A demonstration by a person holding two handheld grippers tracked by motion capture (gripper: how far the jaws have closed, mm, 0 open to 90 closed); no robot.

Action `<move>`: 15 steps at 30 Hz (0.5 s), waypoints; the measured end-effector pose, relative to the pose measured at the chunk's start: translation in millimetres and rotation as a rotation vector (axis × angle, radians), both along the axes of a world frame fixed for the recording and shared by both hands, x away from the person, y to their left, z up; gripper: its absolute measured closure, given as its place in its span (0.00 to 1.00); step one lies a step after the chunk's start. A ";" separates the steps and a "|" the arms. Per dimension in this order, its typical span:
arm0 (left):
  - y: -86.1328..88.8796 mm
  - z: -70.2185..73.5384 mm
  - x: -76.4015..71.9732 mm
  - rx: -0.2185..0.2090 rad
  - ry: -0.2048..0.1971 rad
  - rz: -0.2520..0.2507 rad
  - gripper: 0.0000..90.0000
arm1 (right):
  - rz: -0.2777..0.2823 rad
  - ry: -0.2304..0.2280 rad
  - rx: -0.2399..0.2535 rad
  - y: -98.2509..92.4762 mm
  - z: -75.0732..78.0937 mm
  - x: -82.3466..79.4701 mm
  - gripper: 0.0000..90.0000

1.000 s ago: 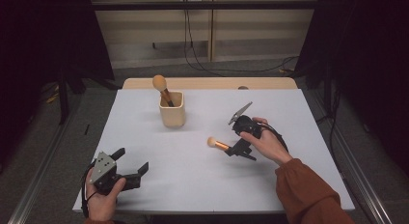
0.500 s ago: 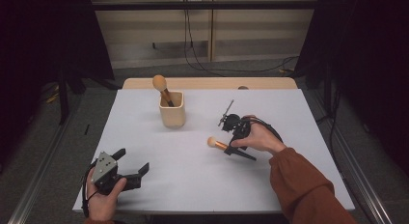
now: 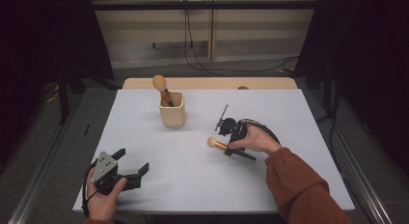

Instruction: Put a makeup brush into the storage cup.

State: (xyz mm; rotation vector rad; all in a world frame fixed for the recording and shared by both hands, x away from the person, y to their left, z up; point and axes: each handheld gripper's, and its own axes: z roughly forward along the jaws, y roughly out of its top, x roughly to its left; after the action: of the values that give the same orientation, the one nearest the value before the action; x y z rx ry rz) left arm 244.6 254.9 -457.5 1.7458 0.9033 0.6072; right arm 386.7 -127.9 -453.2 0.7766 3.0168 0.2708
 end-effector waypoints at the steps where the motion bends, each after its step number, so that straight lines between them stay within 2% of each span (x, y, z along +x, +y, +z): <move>1: -0.2 0.0 0.0 -0.001 -0.001 0.000 0.04 | 0.001 0.002 -0.004 0.3 0.4 0.2 0.46; 3: -1.0 -0.1 -0.2 0.006 0.001 -0.008 0.04 | -0.002 0.003 -0.006 0.4 0.4 0.4 0.48; 8: -1.7 -0.1 0.2 0.012 -0.001 -0.015 0.04 | 0.019 0.010 -0.024 4.6 2.4 -2.3 0.65; 10: -1.0 0.1 0.1 0.015 0.000 -0.012 0.04 | 0.009 0.017 -0.025 4.3 2.8 -0.9 0.70; 15: -3.1 -0.3 0.2 0.019 -0.003 -0.014 0.04 | 0.019 0.013 -0.028 3.9 2.8 0.1 0.74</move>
State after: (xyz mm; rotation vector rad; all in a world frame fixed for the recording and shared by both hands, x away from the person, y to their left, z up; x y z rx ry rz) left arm 244.8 251.8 -457.8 1.7662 0.8851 0.6101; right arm 386.8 -124.1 -450.3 0.7502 3.0345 0.2241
